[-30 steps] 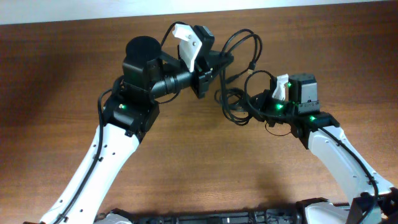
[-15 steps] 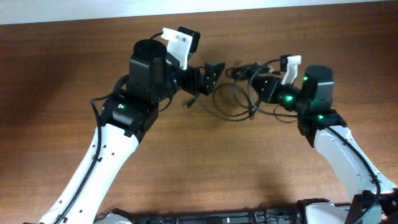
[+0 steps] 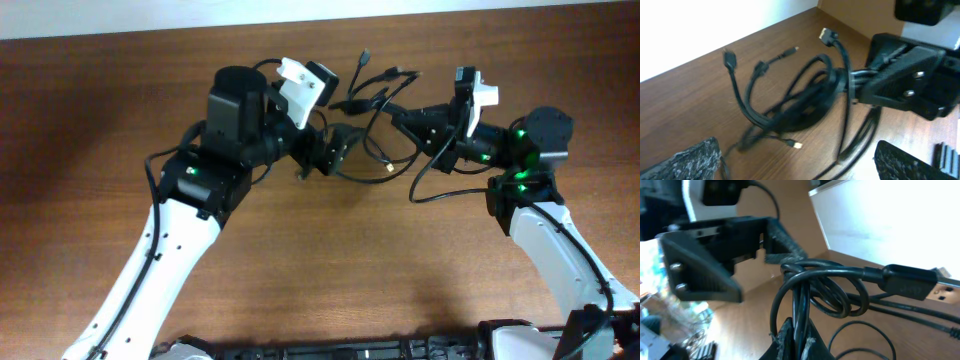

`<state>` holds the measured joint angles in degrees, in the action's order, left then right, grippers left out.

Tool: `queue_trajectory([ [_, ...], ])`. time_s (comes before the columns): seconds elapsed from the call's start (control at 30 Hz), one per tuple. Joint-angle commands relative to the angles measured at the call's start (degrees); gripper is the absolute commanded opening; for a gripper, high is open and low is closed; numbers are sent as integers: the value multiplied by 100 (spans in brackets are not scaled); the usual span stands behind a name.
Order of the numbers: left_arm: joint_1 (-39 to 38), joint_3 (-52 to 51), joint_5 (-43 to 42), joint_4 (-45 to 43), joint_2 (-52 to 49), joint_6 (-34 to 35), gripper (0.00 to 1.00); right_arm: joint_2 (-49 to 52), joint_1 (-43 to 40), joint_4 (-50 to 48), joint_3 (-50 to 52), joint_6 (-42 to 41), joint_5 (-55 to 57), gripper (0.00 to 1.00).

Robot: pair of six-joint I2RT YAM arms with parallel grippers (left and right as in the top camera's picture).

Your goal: Untangle cables

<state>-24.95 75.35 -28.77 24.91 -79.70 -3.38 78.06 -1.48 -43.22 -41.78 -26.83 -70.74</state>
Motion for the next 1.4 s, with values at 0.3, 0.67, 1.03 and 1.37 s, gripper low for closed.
queue_trajectory([
  [0.3, 234, 109, -813, 304, 232, -1047, 99, -24, -160, -1325, -57, -870, -1182, 4],
  [0.67, 234, 109, -1497, 348, 203, -1303, 22, -24, -155, -1882, -57, -1419, -1180, 4],
  [1.03, 214, 109, -1574, 339, 188, -1300, 0, -24, -155, -1880, -57, -1554, -1178, 4],
  [1.37, 57, 109, -1600, 302, 181, -1300, 61, -24, -155, -2356, -57, -1705, -1180, 4],
])
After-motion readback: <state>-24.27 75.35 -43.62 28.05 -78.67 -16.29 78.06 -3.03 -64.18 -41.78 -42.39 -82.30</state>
